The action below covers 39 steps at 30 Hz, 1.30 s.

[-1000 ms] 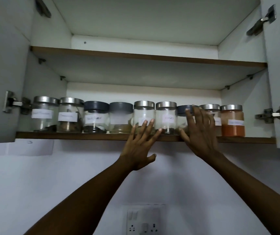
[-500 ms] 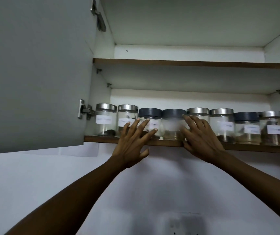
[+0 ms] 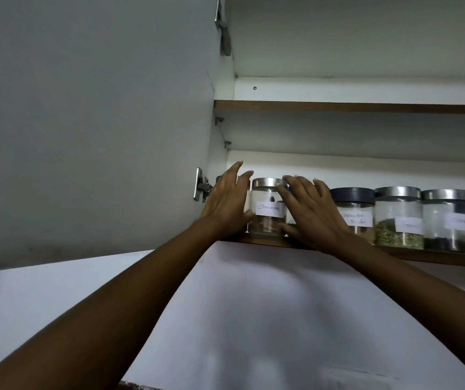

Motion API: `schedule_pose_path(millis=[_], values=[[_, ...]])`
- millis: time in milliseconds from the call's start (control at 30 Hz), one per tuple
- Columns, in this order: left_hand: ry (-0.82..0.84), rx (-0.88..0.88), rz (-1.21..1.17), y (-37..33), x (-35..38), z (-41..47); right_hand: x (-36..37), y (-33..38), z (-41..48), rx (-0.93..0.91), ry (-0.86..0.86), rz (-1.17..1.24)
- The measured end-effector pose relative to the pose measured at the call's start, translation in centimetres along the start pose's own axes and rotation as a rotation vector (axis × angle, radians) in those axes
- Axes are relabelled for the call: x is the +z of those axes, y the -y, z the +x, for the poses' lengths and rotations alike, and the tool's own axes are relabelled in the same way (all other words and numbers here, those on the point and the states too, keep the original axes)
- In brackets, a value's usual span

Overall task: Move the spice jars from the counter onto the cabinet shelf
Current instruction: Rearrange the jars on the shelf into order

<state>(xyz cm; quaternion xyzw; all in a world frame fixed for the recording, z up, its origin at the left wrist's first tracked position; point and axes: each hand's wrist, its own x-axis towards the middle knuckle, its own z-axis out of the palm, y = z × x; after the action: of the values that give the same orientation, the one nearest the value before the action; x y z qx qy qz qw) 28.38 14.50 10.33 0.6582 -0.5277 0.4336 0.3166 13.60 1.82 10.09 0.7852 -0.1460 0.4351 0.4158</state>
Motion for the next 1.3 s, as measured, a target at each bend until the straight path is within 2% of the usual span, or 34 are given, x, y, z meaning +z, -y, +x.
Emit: schedule_pose_path(millis=[67,200,433,600,1000,1300], values=[[0.067,-0.016,0.052,0.2,-1.0,1.2,-0.7,0.3,1.2,0.030,0.013,0.019],[0.223,-0.116,0.062,0.6,-2.5,3.7,-2.2,-0.1,4.1,0.089,0.215,0.111],[0.437,-0.171,0.220,1.7,-4.2,6.1,-3.1,-0.4,6.7,0.028,0.460,0.073],[0.389,-0.113,0.309,1.3,-4.3,6.5,-3.2,-0.8,8.0,0.030,0.464,0.142],[0.413,-0.127,0.337,0.9,-1.8,7.4,-0.4,-0.4,10.2,0.018,0.427,0.084],[0.385,-0.124,0.322,2.2,1.9,8.6,3.1,0.5,12.3,0.140,0.568,0.068]])
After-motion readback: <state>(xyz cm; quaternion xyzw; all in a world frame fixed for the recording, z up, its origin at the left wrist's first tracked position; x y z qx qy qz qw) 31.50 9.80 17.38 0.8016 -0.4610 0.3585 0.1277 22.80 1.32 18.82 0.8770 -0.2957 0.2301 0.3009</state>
